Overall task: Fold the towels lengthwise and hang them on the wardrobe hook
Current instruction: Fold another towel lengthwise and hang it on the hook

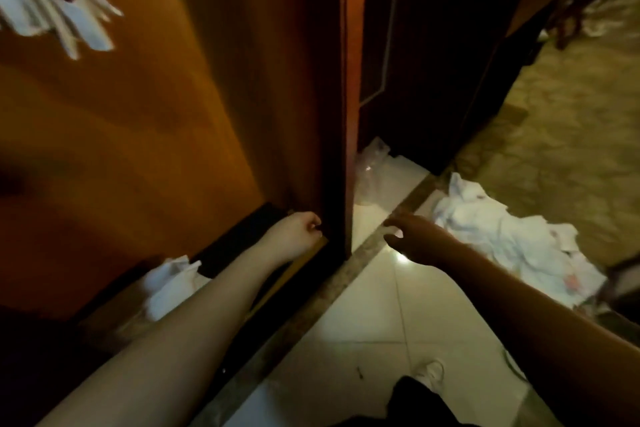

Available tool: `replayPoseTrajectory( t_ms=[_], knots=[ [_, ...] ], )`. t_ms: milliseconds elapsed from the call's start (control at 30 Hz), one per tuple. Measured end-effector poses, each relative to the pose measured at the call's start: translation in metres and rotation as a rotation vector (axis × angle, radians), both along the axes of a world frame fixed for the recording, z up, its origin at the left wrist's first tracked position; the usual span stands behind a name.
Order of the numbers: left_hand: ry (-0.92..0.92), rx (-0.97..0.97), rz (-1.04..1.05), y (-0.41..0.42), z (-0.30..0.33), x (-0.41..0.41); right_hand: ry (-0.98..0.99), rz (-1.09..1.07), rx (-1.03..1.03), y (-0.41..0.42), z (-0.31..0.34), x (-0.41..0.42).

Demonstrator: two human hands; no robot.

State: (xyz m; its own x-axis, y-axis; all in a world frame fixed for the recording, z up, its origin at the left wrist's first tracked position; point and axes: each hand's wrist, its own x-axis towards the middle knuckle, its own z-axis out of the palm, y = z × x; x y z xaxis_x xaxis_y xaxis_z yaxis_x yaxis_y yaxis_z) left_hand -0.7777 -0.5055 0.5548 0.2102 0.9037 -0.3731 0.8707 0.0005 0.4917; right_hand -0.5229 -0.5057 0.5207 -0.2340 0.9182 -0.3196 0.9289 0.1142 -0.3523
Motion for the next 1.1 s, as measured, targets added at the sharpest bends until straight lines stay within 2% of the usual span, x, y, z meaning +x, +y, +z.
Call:
replayPoseTrajectory(
  t_ms=[267,567,833,1100],
  knots=[
    [0.047,-0.101,-0.129,0.073,-0.066,0.172,-0.009,-0.211,-0.21,0.017,-0.079,0.171],
    [0.096,-0.205,-0.284,0.144,-0.12,0.347,0.031,-0.47,-0.383,0.035,-0.128,0.342],
    [0.124,-0.226,-0.379,0.22,-0.155,0.462,0.068,-0.68,-0.443,0.066,-0.163,0.446],
    [0.15,-0.284,-0.57,0.344,-0.221,0.584,0.105,-0.876,-0.508,0.144,-0.229,0.542]
  ],
)
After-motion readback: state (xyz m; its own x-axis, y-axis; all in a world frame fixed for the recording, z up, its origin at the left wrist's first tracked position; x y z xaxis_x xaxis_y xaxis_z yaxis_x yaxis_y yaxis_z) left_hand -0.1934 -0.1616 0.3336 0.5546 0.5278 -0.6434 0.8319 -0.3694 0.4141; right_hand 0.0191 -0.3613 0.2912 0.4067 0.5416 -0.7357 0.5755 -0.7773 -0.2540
